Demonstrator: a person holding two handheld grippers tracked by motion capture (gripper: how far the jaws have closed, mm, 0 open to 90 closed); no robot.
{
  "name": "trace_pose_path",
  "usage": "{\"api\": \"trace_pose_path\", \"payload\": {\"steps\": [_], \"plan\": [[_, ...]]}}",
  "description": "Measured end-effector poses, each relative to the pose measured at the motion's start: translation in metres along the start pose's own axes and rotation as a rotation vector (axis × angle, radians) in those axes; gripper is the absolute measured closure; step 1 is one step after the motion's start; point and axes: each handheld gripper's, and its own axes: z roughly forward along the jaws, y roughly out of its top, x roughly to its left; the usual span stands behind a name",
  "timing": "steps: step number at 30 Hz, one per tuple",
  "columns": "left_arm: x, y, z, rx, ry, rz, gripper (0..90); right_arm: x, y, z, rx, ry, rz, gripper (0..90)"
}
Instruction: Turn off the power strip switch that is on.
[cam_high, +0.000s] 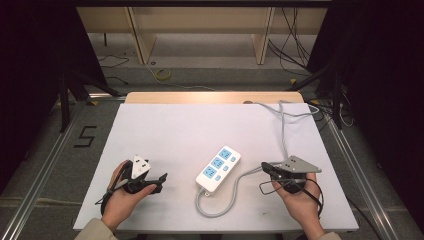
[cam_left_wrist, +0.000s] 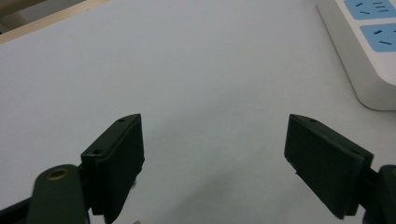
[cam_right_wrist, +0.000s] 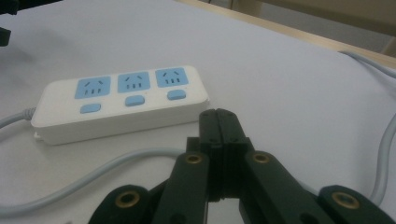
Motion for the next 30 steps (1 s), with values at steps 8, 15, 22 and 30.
{"api": "trace_pose_path", "payload": {"steps": [8,15,22,30], "plan": [[-0.0004,0.0001,0.0003,0.000,0.001,0.004,19.7,0.0016,0.0015,0.0023,0.005,0.006,-0.004,90.0],[-0.0006,0.0002,0.0003,0.003,-0.001,0.006,19.7,0.0028,0.0030,0.0040,0.009,0.013,-0.010,90.0],[-0.0006,0.0002,0.0005,0.004,-0.002,0.007,19.7,0.0050,0.0053,0.0060,0.011,0.017,-0.013,90.0],[-0.0006,0.0002,0.0009,0.004,-0.002,0.009,19.8,0.0079,0.0069,0.0096,0.015,0.027,-0.022,90.0]]}}
